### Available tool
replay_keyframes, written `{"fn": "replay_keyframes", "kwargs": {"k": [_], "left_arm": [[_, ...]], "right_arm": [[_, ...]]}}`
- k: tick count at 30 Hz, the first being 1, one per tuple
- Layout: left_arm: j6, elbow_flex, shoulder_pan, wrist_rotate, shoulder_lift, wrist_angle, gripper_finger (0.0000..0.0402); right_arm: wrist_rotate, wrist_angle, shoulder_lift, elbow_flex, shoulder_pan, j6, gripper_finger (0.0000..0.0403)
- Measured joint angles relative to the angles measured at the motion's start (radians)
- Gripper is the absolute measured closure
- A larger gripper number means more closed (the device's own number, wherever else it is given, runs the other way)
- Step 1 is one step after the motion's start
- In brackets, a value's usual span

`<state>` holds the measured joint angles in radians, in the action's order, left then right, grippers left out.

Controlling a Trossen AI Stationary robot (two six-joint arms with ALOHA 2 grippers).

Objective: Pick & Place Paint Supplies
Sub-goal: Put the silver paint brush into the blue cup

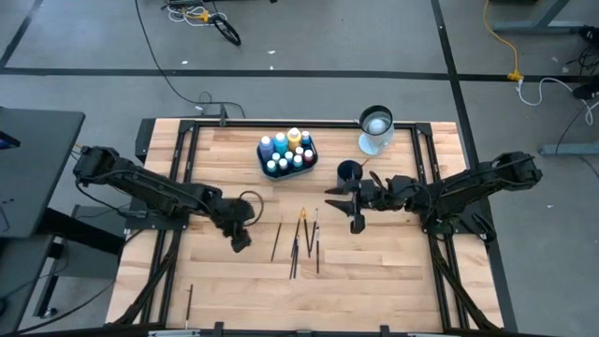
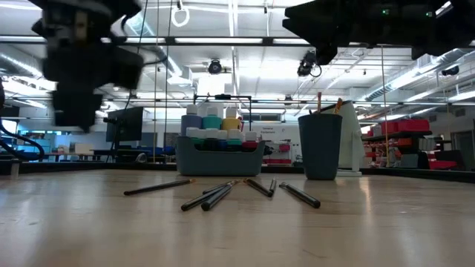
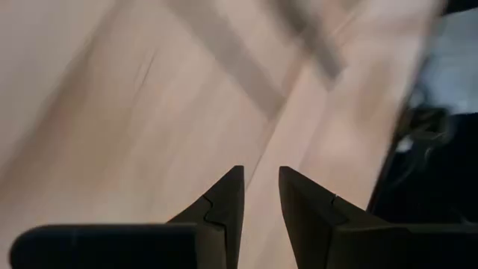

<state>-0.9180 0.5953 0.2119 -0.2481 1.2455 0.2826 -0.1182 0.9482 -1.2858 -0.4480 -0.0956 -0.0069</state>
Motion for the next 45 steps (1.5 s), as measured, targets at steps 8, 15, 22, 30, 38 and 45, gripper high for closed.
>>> {"fn": "replay_keyframes", "kwargs": {"k": [8, 15, 22, 30, 38, 45], "left_arm": [[-0.567, 0.0, 0.197, -0.116, 0.0, 0.257, 0.0307], [-1.016, 0.0, 0.424, -0.005, 0.0, 0.275, 0.0307], [-1.312, 0.0, 0.615, 0.06, 0.001, 0.296, 0.0307], [-1.428, 0.001, 0.751, -0.151, 0.134, 0.223, 0.0307], [-1.413, 0.001, 0.75, -0.194, 0.167, 0.211, 0.0307], [-1.32, 0.001, 0.738, -0.158, 0.168, 0.212, 0.0311]], "right_arm": [[-0.03, 0.001, 0.0, 0.0, 0.001, -0.086, 0.0277], [-0.03, 0.002, 0.0, 0.0, 0.001, -0.186, 0.0277], [-0.03, 0.003, 0.0, 0.0, 0.001, -0.284, 0.0277], [-0.022, 0.011, 0.0, 0.0, 0.008, -0.36, 0.0277], [-0.022, 0.015, 0.0, 0.0, 0.034, -0.344, 0.0277], [-0.022, 0.018, 0.0, 0.0, 0.047, -0.323, 0.0277]]}}
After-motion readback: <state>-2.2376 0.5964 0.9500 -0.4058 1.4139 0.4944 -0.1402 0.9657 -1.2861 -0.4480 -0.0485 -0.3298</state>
